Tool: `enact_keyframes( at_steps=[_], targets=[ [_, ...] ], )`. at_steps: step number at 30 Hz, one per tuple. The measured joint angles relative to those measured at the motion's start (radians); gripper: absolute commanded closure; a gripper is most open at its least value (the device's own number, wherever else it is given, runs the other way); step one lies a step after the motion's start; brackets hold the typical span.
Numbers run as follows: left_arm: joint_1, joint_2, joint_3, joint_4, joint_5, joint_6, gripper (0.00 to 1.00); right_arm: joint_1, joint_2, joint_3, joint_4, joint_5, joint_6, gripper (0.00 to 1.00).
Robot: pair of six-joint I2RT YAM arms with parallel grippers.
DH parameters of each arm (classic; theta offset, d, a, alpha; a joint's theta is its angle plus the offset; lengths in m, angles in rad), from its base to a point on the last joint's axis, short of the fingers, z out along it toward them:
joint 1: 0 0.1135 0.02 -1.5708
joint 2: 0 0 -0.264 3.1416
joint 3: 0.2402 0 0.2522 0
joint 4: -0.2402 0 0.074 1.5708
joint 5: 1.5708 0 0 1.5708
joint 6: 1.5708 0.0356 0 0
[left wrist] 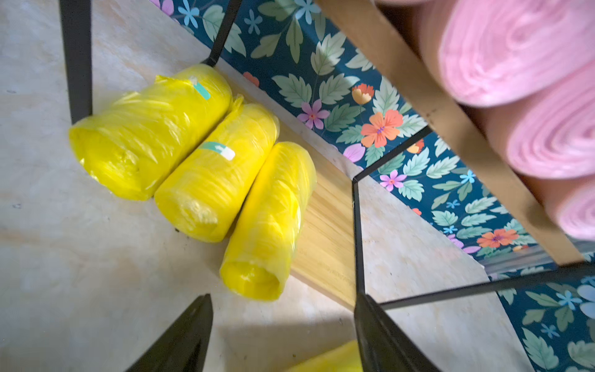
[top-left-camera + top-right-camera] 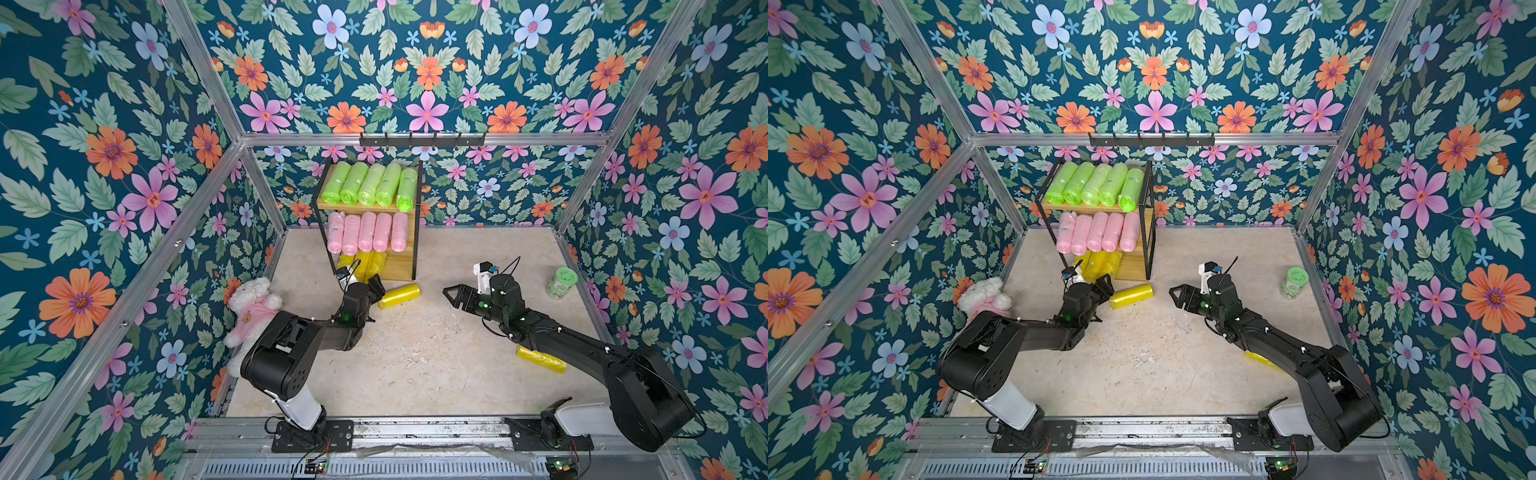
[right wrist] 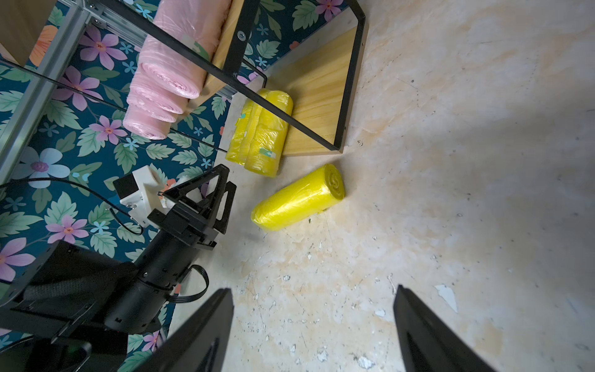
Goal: Sort the rolls of trash bags by color and place them on the shelf
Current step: Place the roll of trash bags on the shelf.
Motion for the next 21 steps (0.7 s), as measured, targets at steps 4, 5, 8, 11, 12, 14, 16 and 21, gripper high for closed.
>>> enact_keyframes(
  at_steps=[4, 5, 8, 11, 12, 14, 16, 21],
  targets=[
    [0.014, 0.026, -0.024, 0.03, 0.074, -0.002, 0.53, 0.0, 0.0, -0.002, 0.006, 0.0, 0.0, 0.17],
    [0.016, 0.036, -0.024, 0.034, 0.083, -0.002, 0.55, 0.0, 0.0, -0.003, 0.01, -0.001, 0.0, 0.17],
    [0.023, 0.071, -0.001, 0.043, 0.108, 0.007, 0.59, 0.0, 0.0, -0.01, 0.014, -0.003, 0.003, 0.17],
    [0.022, 0.106, 0.033, 0.062, 0.113, 0.026, 0.61, 0.0, 0.0, -0.012, 0.013, -0.003, 0.003, 0.17],
    [0.022, 0.118, 0.044, 0.067, 0.113, 0.033, 0.62, 0.0, -0.001, -0.012, 0.013, -0.003, 0.003, 0.17],
    [0.023, 0.139, 0.063, 0.068, 0.113, 0.04, 0.63, 0.0, -0.004, -0.013, 0.013, -0.003, 0.003, 0.17],
    [0.025, 0.164, 0.086, 0.071, 0.107, 0.048, 0.63, 0.0, -0.005, -0.014, 0.013, -0.002, 0.003, 0.17],
    [0.034, 0.213, 0.135, 0.074, 0.09, 0.056, 0.61, 0.0, -0.002, -0.011, 0.012, -0.003, 0.003, 0.17]
  ],
)
